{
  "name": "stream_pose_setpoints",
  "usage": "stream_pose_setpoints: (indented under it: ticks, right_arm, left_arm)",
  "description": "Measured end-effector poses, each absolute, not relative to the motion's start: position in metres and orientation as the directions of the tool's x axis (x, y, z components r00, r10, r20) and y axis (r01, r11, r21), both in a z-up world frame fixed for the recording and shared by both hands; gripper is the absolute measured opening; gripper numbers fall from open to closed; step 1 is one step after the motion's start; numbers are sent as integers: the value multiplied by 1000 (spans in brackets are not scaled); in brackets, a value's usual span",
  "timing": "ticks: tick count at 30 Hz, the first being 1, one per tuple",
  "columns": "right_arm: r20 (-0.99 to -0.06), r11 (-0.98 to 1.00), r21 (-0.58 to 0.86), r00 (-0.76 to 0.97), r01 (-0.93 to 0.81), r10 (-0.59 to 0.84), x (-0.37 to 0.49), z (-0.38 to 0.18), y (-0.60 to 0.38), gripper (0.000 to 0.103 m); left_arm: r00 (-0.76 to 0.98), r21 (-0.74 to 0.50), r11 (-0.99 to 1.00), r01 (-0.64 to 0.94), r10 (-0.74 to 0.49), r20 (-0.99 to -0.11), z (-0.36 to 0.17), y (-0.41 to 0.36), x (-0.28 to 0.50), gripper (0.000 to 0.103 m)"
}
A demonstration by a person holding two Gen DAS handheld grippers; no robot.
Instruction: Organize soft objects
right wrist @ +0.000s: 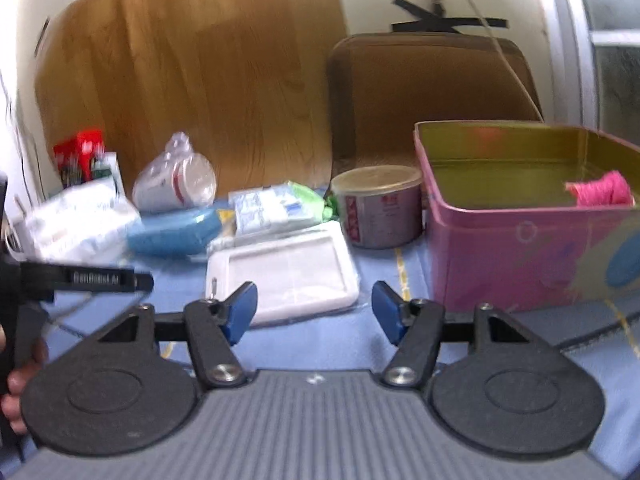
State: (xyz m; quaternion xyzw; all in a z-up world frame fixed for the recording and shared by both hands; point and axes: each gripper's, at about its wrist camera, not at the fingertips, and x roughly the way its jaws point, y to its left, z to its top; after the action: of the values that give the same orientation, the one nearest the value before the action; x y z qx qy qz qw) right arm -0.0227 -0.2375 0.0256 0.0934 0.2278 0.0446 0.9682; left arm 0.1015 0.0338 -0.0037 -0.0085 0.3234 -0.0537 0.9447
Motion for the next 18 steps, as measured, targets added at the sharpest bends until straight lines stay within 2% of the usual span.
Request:
stream_pose_setpoints:
  ticks: [18]
  right_arm:
    - [-424,964,258,890,-57,166,-25,26,-242,66]
  left_arm:
    - [795,-14,991,130,-113,-595,-3,29,100,74]
